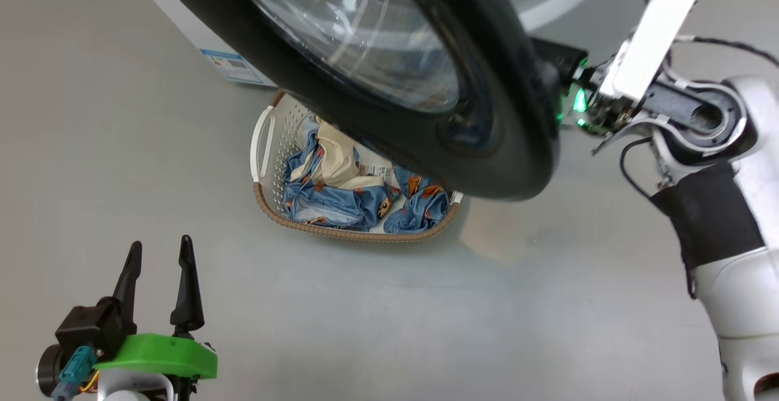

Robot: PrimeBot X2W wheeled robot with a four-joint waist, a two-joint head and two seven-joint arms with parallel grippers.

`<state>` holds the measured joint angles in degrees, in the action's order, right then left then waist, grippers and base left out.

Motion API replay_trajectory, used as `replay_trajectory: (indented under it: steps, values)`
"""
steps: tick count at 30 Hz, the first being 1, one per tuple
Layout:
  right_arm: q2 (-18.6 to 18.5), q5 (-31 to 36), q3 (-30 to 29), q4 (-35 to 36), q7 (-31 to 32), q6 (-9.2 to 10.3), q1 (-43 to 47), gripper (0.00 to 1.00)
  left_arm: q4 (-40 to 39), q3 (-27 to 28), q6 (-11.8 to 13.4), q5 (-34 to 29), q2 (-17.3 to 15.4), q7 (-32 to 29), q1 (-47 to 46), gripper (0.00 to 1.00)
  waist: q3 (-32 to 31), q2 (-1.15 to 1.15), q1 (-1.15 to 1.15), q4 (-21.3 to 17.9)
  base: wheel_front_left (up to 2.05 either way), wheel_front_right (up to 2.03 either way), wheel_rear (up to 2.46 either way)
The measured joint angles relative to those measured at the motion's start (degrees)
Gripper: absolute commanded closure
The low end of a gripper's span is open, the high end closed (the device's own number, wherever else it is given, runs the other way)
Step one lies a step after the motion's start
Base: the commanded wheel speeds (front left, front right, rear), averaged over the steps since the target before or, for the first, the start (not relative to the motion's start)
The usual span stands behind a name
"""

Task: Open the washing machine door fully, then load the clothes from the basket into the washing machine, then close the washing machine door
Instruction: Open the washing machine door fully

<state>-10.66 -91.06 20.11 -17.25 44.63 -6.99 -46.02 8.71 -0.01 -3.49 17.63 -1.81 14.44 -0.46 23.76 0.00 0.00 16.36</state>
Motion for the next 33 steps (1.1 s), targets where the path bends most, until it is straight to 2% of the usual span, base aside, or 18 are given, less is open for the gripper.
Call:
replay_trajectory:
  steps: [12,20,33]
  values:
    - [5.39,0.25,6.57,3.85,0.74,0.01,8.86,1.0,0.4,1.08,0.59,2.13,-0.01,0.0,0.01,0.0,-6.79,0.0,0.0,-1.8,0.0,0.0,0.0]
    - [5.87,0.0,9.54,4.56,-0.93,0.01,15.25,1.0,-0.03,-0.18,2.32,3.05,-0.03,0.01,1.0,0.0,-11.51,0.0,0.0,-2.03,0.0,0.0,0.0]
    - [6.64,-0.09,14.16,5.16,-6.64,0.01,20.18,1.0,-2.05,-2.92,2.78,3.66,-0.1,0.0,3.94,0.0,-16.43,0.0,0.0,2.6,0.0,0.0,0.0]
